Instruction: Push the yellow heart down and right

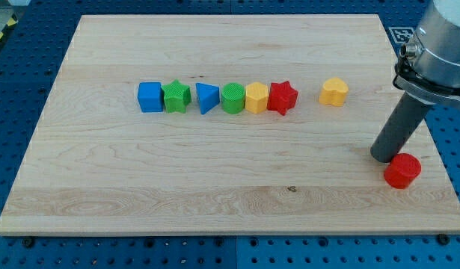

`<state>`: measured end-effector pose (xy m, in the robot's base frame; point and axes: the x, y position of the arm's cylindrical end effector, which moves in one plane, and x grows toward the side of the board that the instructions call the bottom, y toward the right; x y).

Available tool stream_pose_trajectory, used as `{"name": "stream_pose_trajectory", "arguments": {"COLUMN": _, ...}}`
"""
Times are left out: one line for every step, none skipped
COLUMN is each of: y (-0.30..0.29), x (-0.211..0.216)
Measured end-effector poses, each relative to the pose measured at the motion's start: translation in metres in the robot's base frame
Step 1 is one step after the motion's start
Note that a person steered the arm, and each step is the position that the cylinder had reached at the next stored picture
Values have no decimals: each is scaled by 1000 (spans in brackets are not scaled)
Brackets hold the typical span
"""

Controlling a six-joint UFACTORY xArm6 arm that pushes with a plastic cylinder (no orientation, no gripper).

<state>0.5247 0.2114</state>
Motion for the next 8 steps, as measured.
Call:
{"name": "stream_pose_trajectory", "arguments": {"y": 12, "x": 11}}
{"name": "stream_pose_trajectory", "arguments": {"y": 32, "x": 13}}
{"name": "stream_pose_trajectory", "arguments": {"y": 39, "x": 14}}
{"name": "stream_pose_trajectory", "arguments": {"y": 32, "x": -24}}
{"name": "stream_pose_trajectory", "arguments": {"y": 24, "x": -86}}
{"name": "stream_pose_trajectory", "arguments": {"y": -7, "x": -125}}
{"name": "stream_pose_trajectory", "arguments": {"y": -57, "x": -160}}
{"name": "stream_pose_trajectory", "arguments": {"y": -93, "x": -182}}
